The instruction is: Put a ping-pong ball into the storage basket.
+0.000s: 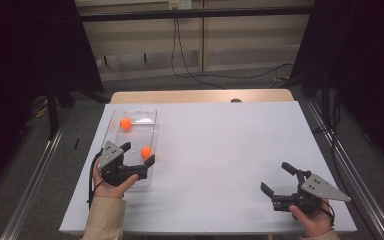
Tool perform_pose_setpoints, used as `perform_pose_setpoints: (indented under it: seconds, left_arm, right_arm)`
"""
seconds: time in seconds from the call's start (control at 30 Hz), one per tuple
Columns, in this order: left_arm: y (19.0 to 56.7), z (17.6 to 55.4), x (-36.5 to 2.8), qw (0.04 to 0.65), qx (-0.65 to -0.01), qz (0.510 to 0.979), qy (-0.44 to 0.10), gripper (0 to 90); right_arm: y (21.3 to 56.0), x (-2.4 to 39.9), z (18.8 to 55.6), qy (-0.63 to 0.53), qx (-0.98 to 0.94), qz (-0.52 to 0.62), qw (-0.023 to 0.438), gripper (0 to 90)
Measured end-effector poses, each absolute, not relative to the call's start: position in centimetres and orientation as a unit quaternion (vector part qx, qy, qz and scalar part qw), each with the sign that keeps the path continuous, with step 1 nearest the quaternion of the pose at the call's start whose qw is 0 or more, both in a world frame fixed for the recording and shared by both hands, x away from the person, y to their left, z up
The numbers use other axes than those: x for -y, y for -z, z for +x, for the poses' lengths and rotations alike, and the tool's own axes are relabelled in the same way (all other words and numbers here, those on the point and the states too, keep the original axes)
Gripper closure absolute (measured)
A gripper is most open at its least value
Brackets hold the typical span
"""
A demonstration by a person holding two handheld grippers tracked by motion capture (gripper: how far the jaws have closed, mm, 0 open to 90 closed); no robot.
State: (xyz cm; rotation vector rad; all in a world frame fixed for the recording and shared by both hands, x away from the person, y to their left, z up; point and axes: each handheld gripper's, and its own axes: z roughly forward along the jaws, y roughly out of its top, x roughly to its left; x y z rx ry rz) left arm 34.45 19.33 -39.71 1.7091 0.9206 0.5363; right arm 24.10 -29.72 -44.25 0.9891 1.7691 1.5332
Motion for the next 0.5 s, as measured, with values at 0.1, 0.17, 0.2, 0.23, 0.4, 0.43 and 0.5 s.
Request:
perform_pose_setpoints:
  seconds: [0.1, 0.17, 0.2, 0.23, 0.4, 0.43, 0.5]
  left_arm:
    - [39.82, 34.32, -19.36, 0.534, -0.384, 0.719, -0.226, 3.0]
    - [39.88, 34.21, -19.42, 0.533, -0.384, 0.719, -0.225, 3.0]
    - [39.92, 34.17, -19.45, 0.533, -0.383, 0.72, -0.225, 3.0]
    - [39.98, 34.12, -19.47, 0.534, -0.384, 0.72, -0.223, 3.0]
    - [40.07, 33.96, -19.73, 0.533, -0.382, 0.721, -0.223, 3.0]
    - [40.06, 33.91, -19.78, 0.532, -0.382, 0.721, -0.225, 3.0]
    - [40.07, 33.81, -19.88, 0.533, -0.381, 0.721, -0.225, 3.0]
  right_arm:
    - [44.22, 29.68, 24.09, -0.577, -0.664, 0.372, 0.295, 2.6]
    - [44.23, 29.68, 24.09, -0.577, -0.665, 0.372, 0.295, 2.5]
    - [44.23, 29.68, 24.09, -0.577, -0.665, 0.372, 0.295, 2.5]
    - [44.23, 29.68, 24.09, -0.577, -0.665, 0.372, 0.295, 2.5]
    - [44.22, 29.67, 24.08, -0.577, -0.665, 0.372, 0.295, 2.6]
    - [44.22, 29.67, 24.08, -0.577, -0.665, 0.371, 0.295, 2.5]
    - [44.22, 29.68, 24.08, -0.577, -0.665, 0.371, 0.296, 2.6]
